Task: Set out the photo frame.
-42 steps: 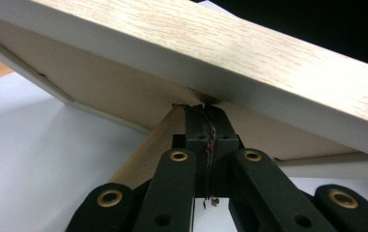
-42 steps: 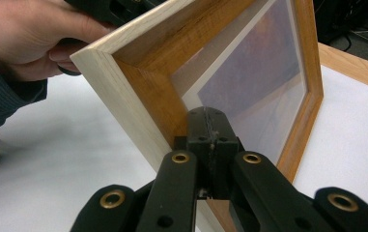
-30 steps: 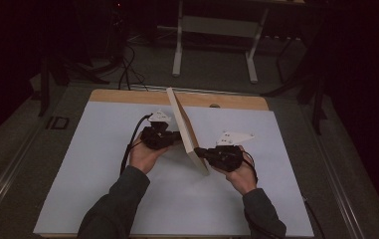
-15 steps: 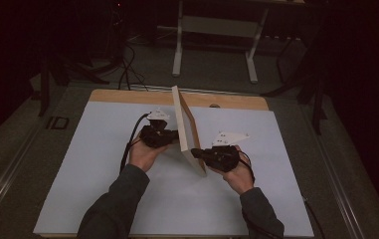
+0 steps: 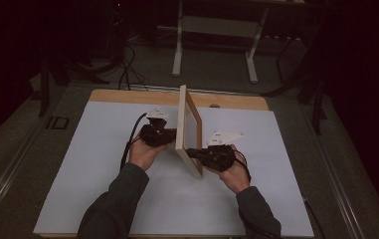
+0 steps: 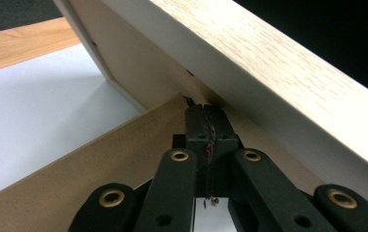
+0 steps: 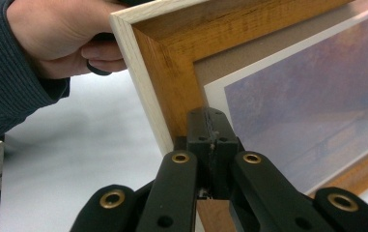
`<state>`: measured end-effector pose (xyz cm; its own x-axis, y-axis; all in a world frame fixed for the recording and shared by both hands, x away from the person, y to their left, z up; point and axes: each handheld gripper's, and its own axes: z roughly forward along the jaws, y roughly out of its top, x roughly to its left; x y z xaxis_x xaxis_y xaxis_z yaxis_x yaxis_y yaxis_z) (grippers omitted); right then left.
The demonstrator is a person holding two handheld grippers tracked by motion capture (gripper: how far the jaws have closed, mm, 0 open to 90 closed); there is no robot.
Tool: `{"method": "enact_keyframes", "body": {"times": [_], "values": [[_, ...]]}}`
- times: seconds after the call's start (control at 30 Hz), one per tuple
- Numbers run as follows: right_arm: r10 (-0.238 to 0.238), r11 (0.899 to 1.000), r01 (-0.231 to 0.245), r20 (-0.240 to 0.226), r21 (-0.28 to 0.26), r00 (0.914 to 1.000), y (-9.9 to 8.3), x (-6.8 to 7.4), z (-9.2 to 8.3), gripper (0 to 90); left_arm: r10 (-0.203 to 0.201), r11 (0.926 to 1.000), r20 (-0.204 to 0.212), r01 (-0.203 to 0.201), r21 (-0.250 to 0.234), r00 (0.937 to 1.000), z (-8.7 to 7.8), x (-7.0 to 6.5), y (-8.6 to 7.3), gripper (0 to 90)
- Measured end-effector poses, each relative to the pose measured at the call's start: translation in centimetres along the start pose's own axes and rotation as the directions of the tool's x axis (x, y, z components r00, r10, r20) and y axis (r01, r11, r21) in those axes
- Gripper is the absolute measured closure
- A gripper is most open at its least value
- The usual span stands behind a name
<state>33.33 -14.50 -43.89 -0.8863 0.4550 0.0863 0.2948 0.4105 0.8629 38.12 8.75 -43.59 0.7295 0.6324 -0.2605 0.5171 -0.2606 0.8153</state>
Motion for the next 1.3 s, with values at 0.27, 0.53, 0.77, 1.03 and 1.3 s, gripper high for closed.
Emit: {"method": "enact_keyframes", "body": {"times": [0.27,0.53,0.77,1.03,1.3], "values": [[0.006,1.000,-0.006,-0.007,0.000,1.0000,0.2,0.2,0.6,90.0,-0.028,0.9996,0.028,0.028,0.006,0.9992,-0.1,0.5,-0.1,90.0],[0.002,1.000,-0.002,-0.010,0.007,1.0000,0.5,0.4,1.1,89.9,-0.019,0.9998,0.022,0.019,0.005,0.9996,-0.3,0.7,-0.1,90.0],[-0.013,0.999,0.012,0.015,0.034,0.9998,0.1,0.3,1.1,89.6,-0.033,0.9993,-0.056,0.032,-0.020,0.9979,-1.7,0.2,0.3,87.8],[-0.002,0.999,0.001,0.039,0.033,0.9992,-0.3,-0.1,0.5,83.8,-0.086,0.9949,-0.107,0.079,-0.063,0.9906,-3.4,0.9,0.6,73.3],[0.027,0.999,-0.029,0.059,0.033,0.9979,-0.8,-0.8,-0.2,79.0,-0.111,0.9903,-0.111,0.100,-0.097,0.9877,-4.3,0.5,1.1,55.3]]}}
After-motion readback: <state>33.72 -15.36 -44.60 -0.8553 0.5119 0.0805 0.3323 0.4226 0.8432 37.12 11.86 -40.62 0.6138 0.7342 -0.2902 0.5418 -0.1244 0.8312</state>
